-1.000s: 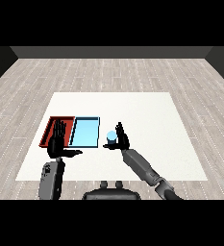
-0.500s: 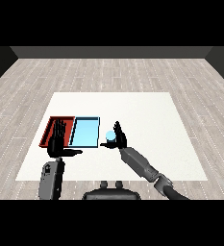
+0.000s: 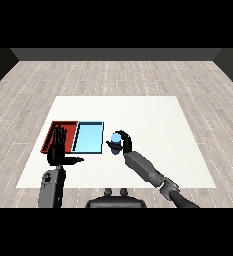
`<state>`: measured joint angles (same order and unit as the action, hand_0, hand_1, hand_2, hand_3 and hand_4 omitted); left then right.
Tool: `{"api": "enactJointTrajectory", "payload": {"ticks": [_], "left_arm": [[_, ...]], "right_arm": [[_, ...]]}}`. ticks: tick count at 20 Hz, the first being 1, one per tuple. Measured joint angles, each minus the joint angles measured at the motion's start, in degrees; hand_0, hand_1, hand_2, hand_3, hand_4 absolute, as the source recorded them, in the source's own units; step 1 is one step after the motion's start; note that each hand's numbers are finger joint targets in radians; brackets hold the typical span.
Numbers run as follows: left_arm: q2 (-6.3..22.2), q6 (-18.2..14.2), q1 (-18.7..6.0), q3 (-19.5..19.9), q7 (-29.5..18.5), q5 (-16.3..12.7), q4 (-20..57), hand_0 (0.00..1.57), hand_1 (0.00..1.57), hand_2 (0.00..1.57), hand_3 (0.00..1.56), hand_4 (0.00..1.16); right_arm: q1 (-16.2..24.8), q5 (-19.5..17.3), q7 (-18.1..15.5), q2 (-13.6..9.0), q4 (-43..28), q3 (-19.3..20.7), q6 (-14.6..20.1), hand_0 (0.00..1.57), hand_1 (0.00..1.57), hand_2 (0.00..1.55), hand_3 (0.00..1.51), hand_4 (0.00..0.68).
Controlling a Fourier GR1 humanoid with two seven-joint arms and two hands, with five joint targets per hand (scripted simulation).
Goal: Pick the blue can and put it in the blue box
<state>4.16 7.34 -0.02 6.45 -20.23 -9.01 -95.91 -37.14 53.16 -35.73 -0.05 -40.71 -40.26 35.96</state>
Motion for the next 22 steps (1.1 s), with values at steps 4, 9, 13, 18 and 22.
{"api": "enactJointTrajectory", "payload": {"ticks": [4, 9, 13, 18, 22], "left_arm": [[-0.03, -0.42, -1.38, -0.31, -0.59, 1.15, 1.98, 0.00, 0.00, 0.00, 0.00, 0.00], [0.11, -0.63, -1.55, -1.65, 0.99, 2.50, 0.83, 0.00, 0.00, 0.00, 0.00, 0.00], [-0.81, -0.57, -2.76, -4.03, 1.99, 3.92, 2.28, 0.00, 0.00, 0.00, 0.00, 0.00], [-2.71, -0.95, -2.60, -8.12, 3.88, 6.31, 3.58, 0.00, 0.00, 0.00, 0.00, 0.00], [-3.60, -2.07, -3.71, -10.67, 5.31, 7.53, 5.11, 0.00, 0.00, 0.00, 0.00, 0.00]], "right_arm": [[-1.41, 0.11, -0.53, -0.02, 1.73, -0.08, 0.05, 1.49, 1.49, 1.47, 1.41, 0.637], [-2.82, -3.65, 3.17, -0.38, -2.00, -1.12, 4.78, 1.45, 1.45, 1.46, 1.40, 0.631], [-3.13, -7.67, 6.73, -2.89, -8.03, -2.29, 8.52, 1.43, 1.43, 1.45, 1.39, 0.624], [-5.05, -12.13, 11.67, -7.37, -14.75, -3.53, 10.88, 1.44, 1.44, 1.44, 1.41, 0.620], [-5.95, -16.59, 15.69, -8.55, -19.42, -4.25, 13.19, 1.43, 1.43, 1.45, 1.40, 0.616]]}}
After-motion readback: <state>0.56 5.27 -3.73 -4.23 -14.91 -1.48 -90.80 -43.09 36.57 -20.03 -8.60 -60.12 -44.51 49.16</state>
